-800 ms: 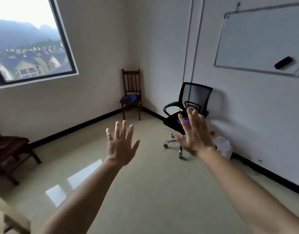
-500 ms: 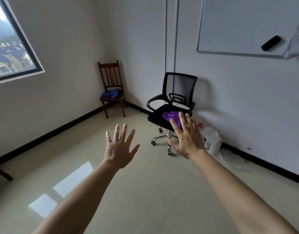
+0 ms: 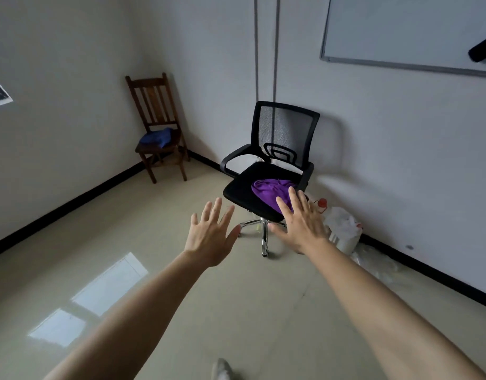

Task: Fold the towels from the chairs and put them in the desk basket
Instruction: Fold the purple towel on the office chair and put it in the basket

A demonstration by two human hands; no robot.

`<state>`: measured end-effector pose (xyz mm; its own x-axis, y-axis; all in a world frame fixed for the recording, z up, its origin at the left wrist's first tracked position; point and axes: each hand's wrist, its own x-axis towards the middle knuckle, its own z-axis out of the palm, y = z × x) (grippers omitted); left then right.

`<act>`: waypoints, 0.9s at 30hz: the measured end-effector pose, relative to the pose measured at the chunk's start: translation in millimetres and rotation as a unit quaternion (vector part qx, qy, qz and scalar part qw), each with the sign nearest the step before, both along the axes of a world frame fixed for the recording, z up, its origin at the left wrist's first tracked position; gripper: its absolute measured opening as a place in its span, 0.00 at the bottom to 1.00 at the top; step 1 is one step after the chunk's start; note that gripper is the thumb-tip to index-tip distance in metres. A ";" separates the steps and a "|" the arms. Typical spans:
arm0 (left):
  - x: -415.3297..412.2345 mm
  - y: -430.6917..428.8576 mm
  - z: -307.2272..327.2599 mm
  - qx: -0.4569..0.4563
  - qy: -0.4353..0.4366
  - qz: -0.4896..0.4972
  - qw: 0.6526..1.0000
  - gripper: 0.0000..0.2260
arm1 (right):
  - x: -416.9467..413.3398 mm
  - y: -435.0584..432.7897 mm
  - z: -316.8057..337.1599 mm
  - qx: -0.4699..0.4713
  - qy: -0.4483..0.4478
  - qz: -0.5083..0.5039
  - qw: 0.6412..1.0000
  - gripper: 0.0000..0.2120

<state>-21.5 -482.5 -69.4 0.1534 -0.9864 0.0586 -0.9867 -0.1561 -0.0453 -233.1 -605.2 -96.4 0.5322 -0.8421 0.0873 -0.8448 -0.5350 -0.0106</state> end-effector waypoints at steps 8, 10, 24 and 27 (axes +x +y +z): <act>77.5 -166.9 -59.2 0.058 0.054 -0.032 0.996 0.29 | 62.6 -147.6 -49.0 0.059 0.057 -0.030 0.996 0.39; 96.5 -216.7 -70.4 0.102 0.093 -0.047 0.989 0.30 | 73.0 -185.8 -53.3 0.083 0.086 -0.037 0.992 0.39; 132.8 -513.6 -134.7 0.210 0.149 -0.063 0.964 0.30 | 101.9 -458.3 -114.3 0.181 0.029 -0.129 0.975 0.31; 134.2 -568.3 -164.9 0.256 0.170 -0.032 0.951 0.30 | 111.1 -510.4 -153.9 0.236 -0.006 -0.118 0.965 0.30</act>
